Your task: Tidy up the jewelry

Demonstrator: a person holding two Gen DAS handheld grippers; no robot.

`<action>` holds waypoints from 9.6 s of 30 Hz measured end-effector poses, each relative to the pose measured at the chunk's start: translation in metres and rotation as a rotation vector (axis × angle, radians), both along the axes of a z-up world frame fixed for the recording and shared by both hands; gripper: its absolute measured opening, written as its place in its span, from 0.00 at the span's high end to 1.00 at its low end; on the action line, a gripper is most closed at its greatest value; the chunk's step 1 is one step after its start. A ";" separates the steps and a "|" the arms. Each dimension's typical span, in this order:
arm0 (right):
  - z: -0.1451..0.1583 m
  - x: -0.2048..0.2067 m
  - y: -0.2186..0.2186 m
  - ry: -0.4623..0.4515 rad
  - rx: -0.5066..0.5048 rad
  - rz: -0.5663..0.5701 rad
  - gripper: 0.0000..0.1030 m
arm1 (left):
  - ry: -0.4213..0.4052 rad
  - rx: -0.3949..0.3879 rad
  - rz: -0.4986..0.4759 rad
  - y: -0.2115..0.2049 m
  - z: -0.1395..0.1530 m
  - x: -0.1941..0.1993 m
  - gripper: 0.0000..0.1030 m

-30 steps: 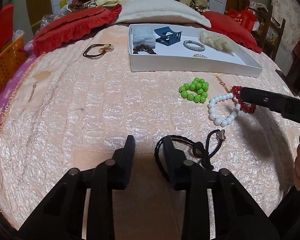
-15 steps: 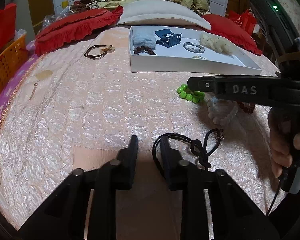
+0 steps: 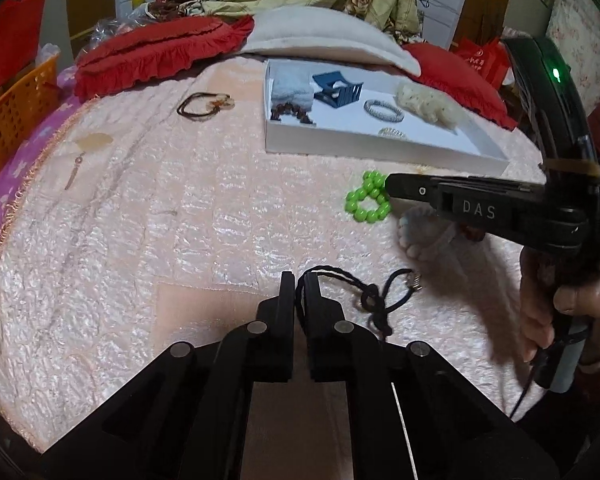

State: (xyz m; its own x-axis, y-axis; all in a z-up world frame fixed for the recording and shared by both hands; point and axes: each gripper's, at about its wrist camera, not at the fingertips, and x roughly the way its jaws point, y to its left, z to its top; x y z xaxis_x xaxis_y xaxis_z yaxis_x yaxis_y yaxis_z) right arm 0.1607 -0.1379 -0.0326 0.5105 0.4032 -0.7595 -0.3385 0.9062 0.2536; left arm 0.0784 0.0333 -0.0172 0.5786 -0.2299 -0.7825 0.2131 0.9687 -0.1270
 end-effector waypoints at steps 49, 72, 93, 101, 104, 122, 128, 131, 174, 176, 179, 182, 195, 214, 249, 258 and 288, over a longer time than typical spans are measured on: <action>0.017 0.006 0.004 -0.006 0.067 -0.025 0.92 | 0.034 -0.140 -0.081 -0.002 0.013 -0.003 0.99; 0.061 -0.030 -0.107 -0.065 0.115 -0.181 0.92 | 0.114 -0.152 -0.193 -0.025 0.007 0.024 0.89; 0.054 -0.035 -0.134 -0.051 0.173 -0.214 0.92 | 0.058 -0.055 -0.268 -0.086 0.030 0.068 0.92; 0.077 -0.018 -0.142 -0.088 0.191 -0.221 0.92 | -0.033 -0.112 -0.258 -0.070 0.102 0.092 0.92; 0.086 -0.009 -0.141 -0.100 0.183 -0.220 0.92 | -0.073 -0.087 -0.244 -0.068 0.120 0.102 0.92; 0.023 0.084 -0.122 0.100 0.266 -0.208 0.92 | 0.087 0.005 -0.131 -0.100 0.040 0.206 0.92; 0.003 0.100 -0.124 0.124 0.210 -0.239 0.92 | 0.145 -0.026 -0.087 -0.087 0.017 0.222 0.91; 0.001 0.101 -0.125 0.125 0.167 -0.241 0.91 | 0.153 -0.033 -0.086 -0.083 0.015 0.220 0.90; 0.007 -0.082 -0.134 0.149 0.388 -0.330 0.63 | -0.106 0.179 0.114 -0.041 0.063 0.010 0.80; 0.007 -0.083 -0.136 0.141 0.374 -0.342 0.63 | -0.092 0.179 0.120 -0.039 0.058 0.012 0.80; 0.006 -0.086 -0.135 0.121 0.310 -0.367 0.63 | -0.075 0.180 0.125 -0.036 0.051 0.014 0.80; 0.004 -0.086 -0.133 0.104 0.292 -0.372 0.63 | -0.057 0.186 0.132 -0.033 0.043 0.016 0.80; 0.002 -0.082 -0.109 0.060 0.174 -0.303 0.64 | 0.021 0.116 0.220 0.016 0.020 0.028 0.80; -0.005 -0.047 -0.039 -0.014 -0.033 -0.097 0.63 | 0.061 0.055 -0.068 -0.013 -0.018 0.014 0.80; 0.055 -0.063 -0.102 -0.098 0.151 -0.199 0.92 | -0.089 -0.059 -0.090 -0.010 0.065 -0.008 0.99; 0.079 -0.068 -0.123 -0.139 0.165 -0.235 0.92 | -0.122 -0.033 -0.092 -0.021 0.085 -0.001 0.99; 0.118 -0.117 -0.112 -0.242 0.057 -0.230 0.92 | -0.189 0.195 0.040 -0.024 0.108 -0.028 0.99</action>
State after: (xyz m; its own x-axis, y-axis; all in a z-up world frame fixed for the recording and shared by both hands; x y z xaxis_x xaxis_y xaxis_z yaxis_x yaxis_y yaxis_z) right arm 0.0442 -0.2496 0.0857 0.7556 0.2948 -0.5849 -0.1832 0.9525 0.2434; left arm 0.0499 0.0090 0.0911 0.7242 -0.0598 -0.6870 0.1764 0.9791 0.1008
